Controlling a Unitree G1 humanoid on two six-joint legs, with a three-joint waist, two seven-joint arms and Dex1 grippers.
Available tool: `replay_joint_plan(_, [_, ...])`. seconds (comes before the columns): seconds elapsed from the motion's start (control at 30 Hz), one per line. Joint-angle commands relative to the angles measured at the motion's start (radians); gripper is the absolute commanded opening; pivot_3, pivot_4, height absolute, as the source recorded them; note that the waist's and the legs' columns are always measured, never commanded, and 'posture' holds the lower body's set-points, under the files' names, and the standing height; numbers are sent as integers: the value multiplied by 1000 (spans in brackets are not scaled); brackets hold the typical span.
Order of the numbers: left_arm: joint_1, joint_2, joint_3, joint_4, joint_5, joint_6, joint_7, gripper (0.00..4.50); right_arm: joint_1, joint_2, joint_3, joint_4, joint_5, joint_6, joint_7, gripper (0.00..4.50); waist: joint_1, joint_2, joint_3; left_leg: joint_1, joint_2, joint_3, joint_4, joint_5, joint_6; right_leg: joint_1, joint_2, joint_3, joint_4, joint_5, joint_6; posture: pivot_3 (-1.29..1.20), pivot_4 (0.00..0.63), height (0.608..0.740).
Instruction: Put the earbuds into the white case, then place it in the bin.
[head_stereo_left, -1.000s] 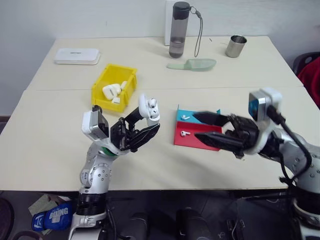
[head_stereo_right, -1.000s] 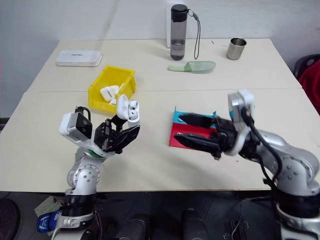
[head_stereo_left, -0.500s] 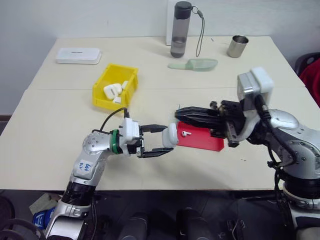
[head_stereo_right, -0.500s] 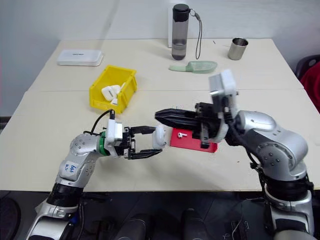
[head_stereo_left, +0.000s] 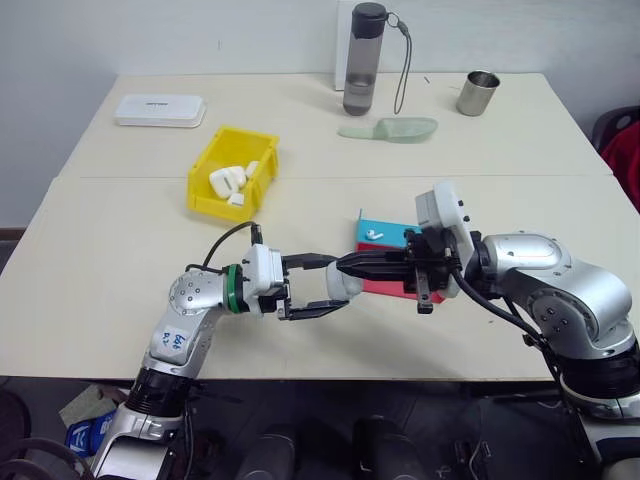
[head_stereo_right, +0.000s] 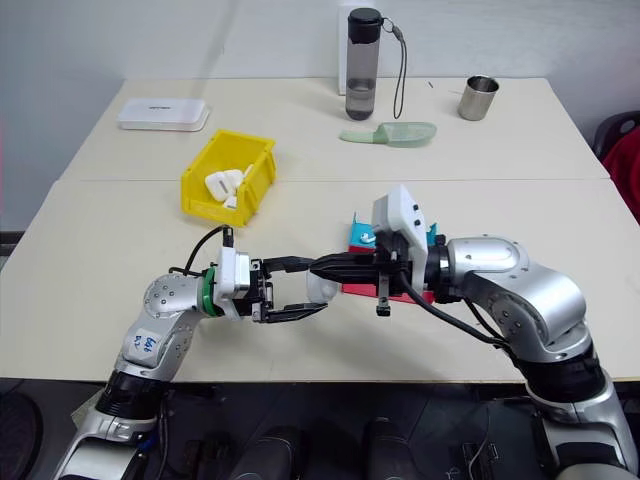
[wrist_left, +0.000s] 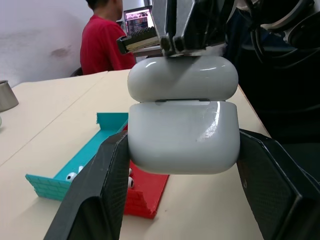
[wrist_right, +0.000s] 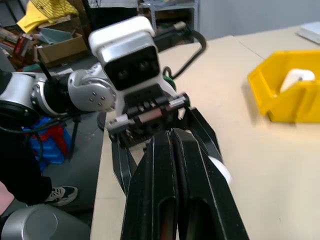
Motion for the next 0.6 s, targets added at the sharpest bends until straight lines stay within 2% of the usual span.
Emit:
replay_joint_plan(0.03, [2,-9,26,-38,-32,-38,2,2758,46,-36,-67,0,7,-19,31,49,2,0,0,0,0,0,0,0,0,0,0,0,0,0,0,0,150,740])
replay_joint_plan(0.27, [2,-31,56,-47,-92,-20,13,2758,129,-61,-125,23,-1,-56,71,49,-1,0,0,0,0,0,0,0,0,0,0,0,0,0,0,0,150,740])
replay_joint_plan(0.43, [31,-23,144,-70,-157,59,102,2758,238,-15,-282,-11,104,-68,30,49,1,0,0,1,0,1,0,0,0,0,0,0,1,0,0,0,150,740])
replay_joint_plan(0.53, [52,-9,263,-68,-181,130,245,2758,390,21,-376,-81,54,-195,27,548,5,0,0,1,0,0,0,0,0,0,0,0,1,0,0,0,150,740])
replay_joint_plan(0.6, [39,1,326,-50,-166,163,344,2758,452,62,-406,-113,10,-288,11,1190,4,0,0,1,0,-1,0,0,0,1,0,-1,1,0,0,0,150,740])
